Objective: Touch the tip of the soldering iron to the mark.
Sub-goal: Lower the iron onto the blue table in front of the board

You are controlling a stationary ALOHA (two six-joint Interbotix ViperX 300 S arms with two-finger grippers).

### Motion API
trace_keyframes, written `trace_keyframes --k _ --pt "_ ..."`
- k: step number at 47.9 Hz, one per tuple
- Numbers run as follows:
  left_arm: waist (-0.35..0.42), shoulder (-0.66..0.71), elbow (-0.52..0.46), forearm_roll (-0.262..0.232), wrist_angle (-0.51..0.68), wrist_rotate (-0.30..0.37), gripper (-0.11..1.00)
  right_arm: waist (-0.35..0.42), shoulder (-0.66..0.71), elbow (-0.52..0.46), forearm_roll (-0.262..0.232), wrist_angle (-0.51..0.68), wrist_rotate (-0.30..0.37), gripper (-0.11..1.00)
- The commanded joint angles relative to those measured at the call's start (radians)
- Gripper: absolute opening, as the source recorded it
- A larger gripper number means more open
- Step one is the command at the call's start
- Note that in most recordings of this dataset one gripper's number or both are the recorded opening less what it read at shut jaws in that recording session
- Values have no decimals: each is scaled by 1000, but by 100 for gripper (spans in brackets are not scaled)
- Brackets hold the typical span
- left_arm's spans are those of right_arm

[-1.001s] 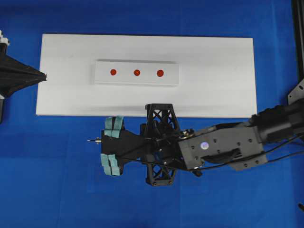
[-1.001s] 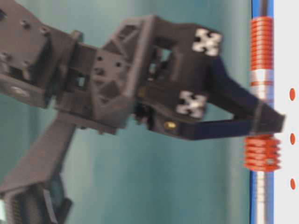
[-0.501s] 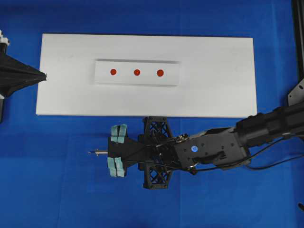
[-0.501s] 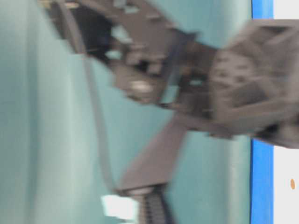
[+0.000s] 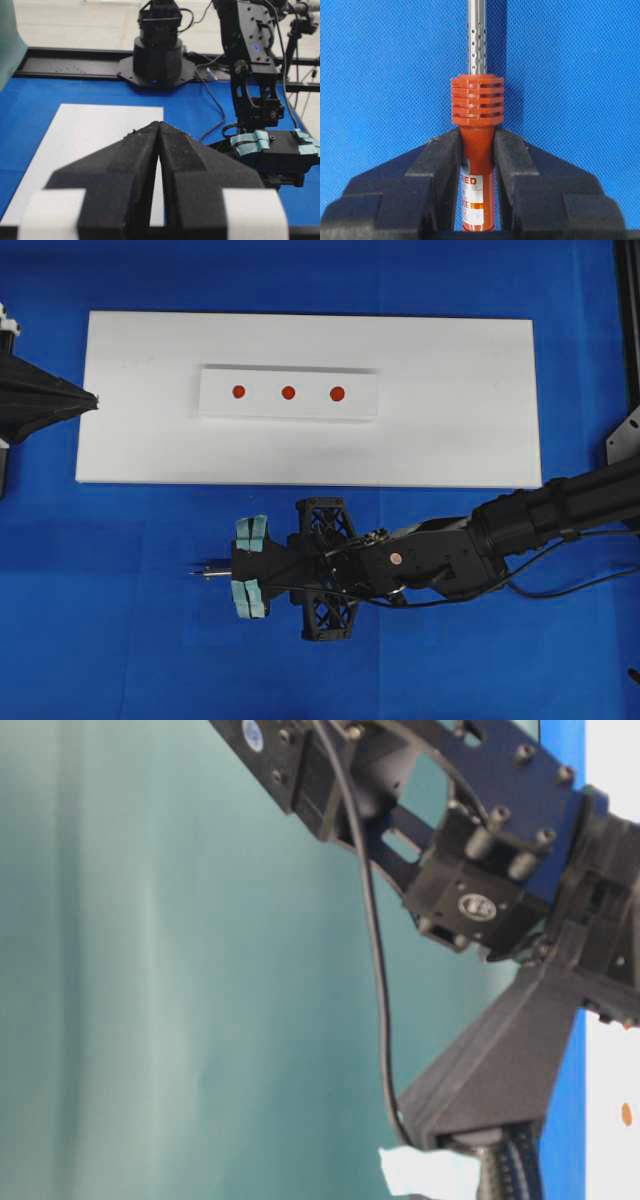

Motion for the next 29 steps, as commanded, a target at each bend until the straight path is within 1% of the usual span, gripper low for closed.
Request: trace_keyframes --k 1,10,29 --pt "0 5 -11 2 -5 0 0 2 -18 -8 3 -11 -2 6" --pt "0 3 -11 2 -3 0 0 2 -20 -6 3 -31 -2 6" --pt "0 5 -11 2 -2 0 0 2 -20 -11 3 -31 2 7"
